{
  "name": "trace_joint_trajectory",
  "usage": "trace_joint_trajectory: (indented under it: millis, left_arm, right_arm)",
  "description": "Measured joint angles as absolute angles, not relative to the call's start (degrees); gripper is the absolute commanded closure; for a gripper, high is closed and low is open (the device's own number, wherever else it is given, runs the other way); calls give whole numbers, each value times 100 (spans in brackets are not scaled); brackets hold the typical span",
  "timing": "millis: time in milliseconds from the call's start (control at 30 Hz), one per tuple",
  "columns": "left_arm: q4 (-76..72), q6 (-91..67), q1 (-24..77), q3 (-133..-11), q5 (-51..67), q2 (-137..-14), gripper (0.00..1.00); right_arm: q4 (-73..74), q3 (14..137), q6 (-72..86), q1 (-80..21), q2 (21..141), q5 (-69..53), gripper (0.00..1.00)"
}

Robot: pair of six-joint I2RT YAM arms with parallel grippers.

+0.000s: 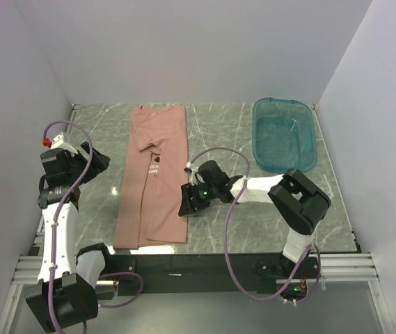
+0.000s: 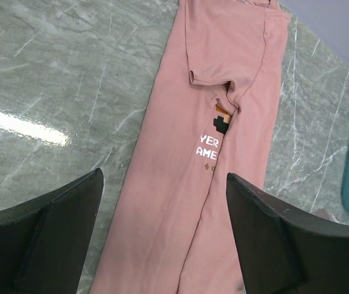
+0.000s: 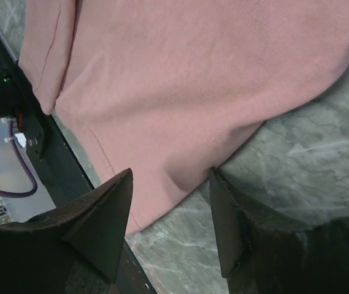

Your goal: Fold and stack the t-shirts

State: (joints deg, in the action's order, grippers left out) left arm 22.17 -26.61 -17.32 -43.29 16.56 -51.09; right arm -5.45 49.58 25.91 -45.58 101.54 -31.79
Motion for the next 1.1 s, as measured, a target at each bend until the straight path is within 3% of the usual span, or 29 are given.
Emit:
trace_joint_trajectory:
  millis: [133,167,400,700,1100]
  left_arm:
    - [2217,-2661,-1732,-4329,1653,-5109,14]
    - [2217,-2659,-1732,-4329,1651,-5109,14]
    - [2217,-2659,-1732,-4329,1651,-5107,14]
    - [2213,-2659,-1732,-4327,1688,-5081,15]
    - [1874,-2635,-1662,-4099,2727,-5083,15]
  right_arm:
    - [-550,5002,2711,-4589,10254,-3094,54]
    - [-550,5013,2738,-4587,10283,-3087,65]
    - [-537,5035,2783,-4576,10447,-2985,100]
    - [-386,5006,2547,-4410,10368,-2985,100]
    - [1085,5181,1450,-2993,10160,-3332,100]
